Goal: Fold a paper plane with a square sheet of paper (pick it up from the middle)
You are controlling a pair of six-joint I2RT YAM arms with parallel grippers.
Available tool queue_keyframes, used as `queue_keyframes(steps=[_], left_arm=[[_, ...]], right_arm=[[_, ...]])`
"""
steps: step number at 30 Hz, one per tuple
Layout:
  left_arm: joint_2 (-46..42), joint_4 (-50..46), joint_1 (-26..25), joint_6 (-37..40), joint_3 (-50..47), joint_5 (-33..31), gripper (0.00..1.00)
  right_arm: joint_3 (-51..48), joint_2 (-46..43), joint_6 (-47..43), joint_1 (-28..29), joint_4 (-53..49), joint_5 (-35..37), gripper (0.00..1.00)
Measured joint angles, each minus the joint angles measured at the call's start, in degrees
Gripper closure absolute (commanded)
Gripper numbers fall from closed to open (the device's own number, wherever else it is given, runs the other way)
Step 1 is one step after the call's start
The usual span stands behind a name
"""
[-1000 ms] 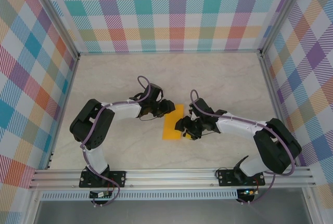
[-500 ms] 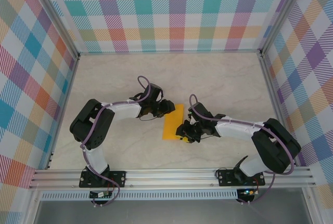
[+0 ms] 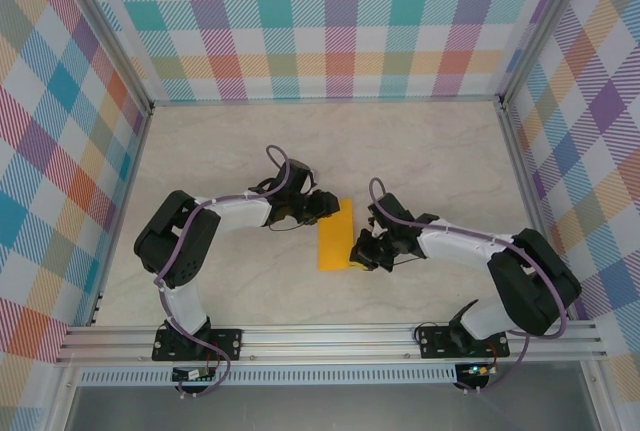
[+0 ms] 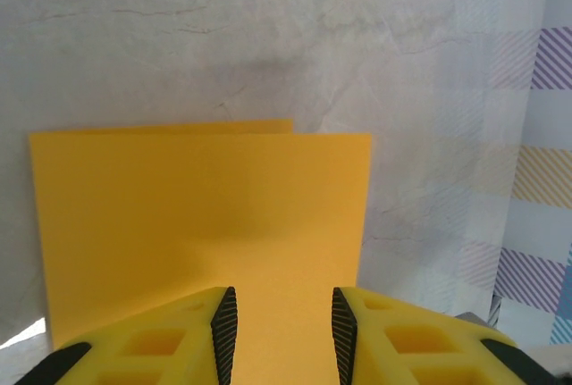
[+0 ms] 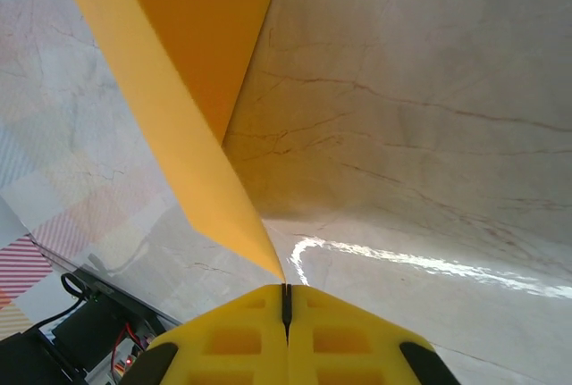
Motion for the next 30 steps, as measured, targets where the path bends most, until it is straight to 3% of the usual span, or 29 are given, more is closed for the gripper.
queue_keyframes(steps=[12, 30], left_arm=[[4.4, -0.6, 0.0, 0.4, 0.0, -0.9, 0.65], [1.7, -0.8, -0.3, 1.7, -1.0, -1.3, 0.63]], right_arm=[[6.0, 3.9, -3.1, -1.6, -5.6, -2.9, 0.97], [8.0, 6.0, -2.9, -1.7, -6.3, -4.3, 0.97]])
